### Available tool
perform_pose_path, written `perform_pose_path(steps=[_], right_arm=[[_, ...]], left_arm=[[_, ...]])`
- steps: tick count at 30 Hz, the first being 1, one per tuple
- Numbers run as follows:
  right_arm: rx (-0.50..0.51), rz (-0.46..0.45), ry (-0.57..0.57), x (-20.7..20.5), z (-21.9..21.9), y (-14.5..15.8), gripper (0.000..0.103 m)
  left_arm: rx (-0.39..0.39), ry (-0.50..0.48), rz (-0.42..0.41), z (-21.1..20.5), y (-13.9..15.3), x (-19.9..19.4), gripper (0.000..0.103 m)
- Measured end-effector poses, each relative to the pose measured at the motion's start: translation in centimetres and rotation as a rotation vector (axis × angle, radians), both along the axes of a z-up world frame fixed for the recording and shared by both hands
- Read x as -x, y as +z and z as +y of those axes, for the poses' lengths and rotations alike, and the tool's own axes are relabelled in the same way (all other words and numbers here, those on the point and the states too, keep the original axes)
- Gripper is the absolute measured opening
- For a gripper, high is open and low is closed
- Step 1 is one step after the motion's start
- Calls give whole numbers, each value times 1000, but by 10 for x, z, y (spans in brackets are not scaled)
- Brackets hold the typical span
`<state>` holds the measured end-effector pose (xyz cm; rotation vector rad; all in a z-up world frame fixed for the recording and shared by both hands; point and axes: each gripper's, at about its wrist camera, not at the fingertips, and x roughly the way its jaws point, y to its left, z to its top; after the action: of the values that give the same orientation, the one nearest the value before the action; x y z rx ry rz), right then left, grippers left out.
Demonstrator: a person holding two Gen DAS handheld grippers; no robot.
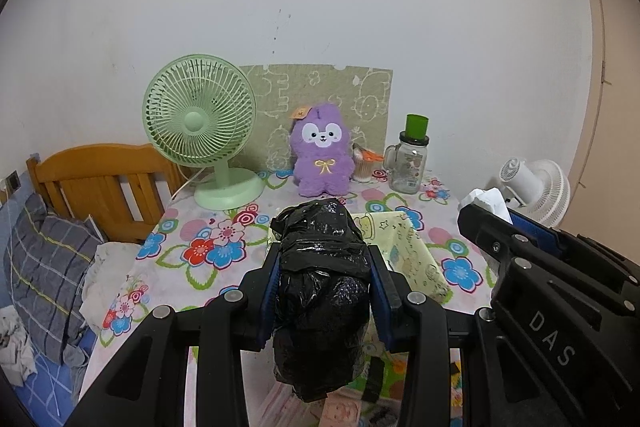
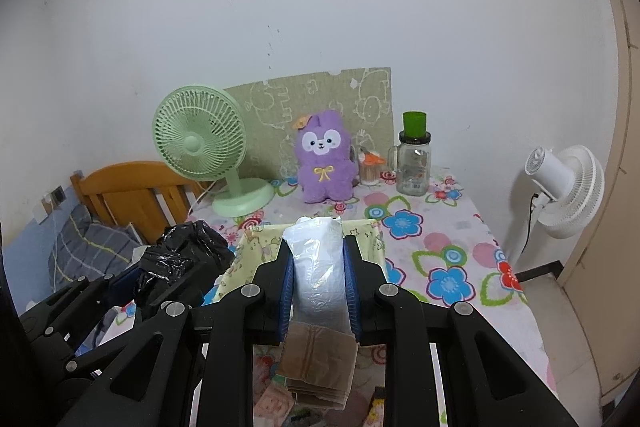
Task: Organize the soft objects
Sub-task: 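Carry both held items over the yellow fabric box and lower them inside, then open both tools to release the items into the box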
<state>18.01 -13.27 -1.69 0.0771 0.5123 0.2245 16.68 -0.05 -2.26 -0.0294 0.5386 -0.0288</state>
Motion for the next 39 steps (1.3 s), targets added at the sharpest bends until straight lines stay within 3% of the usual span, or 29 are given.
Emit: perform_pose_path(steps=[17, 31, 34, 36, 39], right_arm=[[34, 65, -18, -77, 15, -26, 26], [42, 139, -26, -125, 24, -62, 26], [40, 162, -24, -134, 26, -71, 26], [37, 168, -21, -138, 27, -76, 26], [36, 189, -21, -144, 28, -82, 28]], left_arm=[[4, -6, 73, 11, -31, -71, 40], [50, -44, 189, 9, -72, -117, 44], [48, -38, 203, 9, -79, -123, 56], [42, -33, 206, 10, -81, -126, 71], [47, -18, 209, 12, -84, -128, 81]])
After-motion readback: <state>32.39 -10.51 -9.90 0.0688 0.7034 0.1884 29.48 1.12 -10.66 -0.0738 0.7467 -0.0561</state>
